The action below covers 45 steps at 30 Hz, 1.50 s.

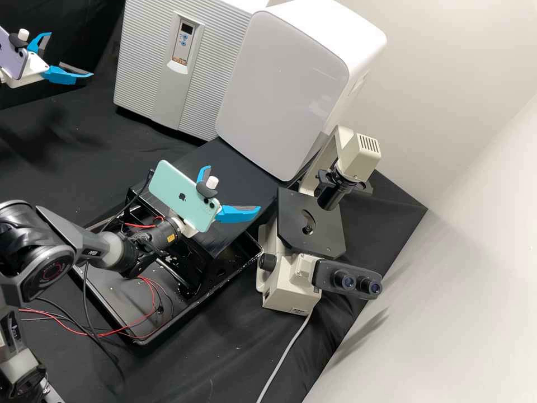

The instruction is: Open the incubator door

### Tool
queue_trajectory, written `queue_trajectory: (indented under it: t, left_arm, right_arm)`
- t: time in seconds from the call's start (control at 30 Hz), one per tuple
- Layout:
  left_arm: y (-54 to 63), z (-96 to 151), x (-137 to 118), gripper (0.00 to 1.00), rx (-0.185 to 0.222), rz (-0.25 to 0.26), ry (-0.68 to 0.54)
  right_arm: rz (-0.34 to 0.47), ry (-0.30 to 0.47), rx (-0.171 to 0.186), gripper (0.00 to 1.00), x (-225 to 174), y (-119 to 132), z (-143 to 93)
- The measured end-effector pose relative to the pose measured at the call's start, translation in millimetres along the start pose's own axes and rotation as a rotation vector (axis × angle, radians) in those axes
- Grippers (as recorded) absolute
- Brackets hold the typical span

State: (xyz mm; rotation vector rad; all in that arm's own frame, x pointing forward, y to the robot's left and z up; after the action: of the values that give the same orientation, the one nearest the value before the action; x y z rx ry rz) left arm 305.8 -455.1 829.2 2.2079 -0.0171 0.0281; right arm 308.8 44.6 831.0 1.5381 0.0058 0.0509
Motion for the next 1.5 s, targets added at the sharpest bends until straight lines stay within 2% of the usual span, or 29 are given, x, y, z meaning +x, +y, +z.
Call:
queue_trajectory:
  t: [0.37,0.47,0.63,0.77,1.03,1.2,1.27,1.37,1.5]
  left_arm:
    - [0.1,-0.6,0.0,1.00,0.000,0.000,0.002]
    - [1.0,-4.4,3.2,1.00,0.017,0.003,-0.002]
    - [9.7,-17.5,21.7,1.00,0.035,0.041,0.022]
    - [23.7,-26.5,46.0,1.00,0.032,0.087,0.017]
    - [44.7,-30.1,91.3,1.00,-0.021,0.123,-0.072]
    - [54.2,-21.8,111.8,1.00,-0.086,0.130,-0.187]
    - [55.7,-17.9,119.2,1.00,-0.096,0.120,-0.240]
    - [53.4,-10.8,126.2,1.00,-0.132,0.096,-0.292]
    - [49.6,-5.0,132.2,1.00,-0.138,0.059,-0.329]
  right_arm:
    - [0.000,0.000,0.000,1.00,0.0,0.0,0.0]
    - [0.000,0.000,0.000,1.00,0.0,0.0,0.0]
    - [0.000,0.000,0.000,1.00,0.0,0.0,0.0]
    - [0.000,0.000,0.000,1.00,0.0,0.0,0.0]
    - [0.000,0.000,0.000,1.00,0.0,0.0,0.0]
    - [0.000,0.000,0.000,1.00,0.0,0.0,0.0]
    - [0.000,0.000,0.000,1.00,0.0,0.0,0.0]
    - [0.000,0.000,0.000,1.00,0.0,0.0,0.0]
    - [0.000,0.000,0.000,1.00,0.0,0.0,0.0]
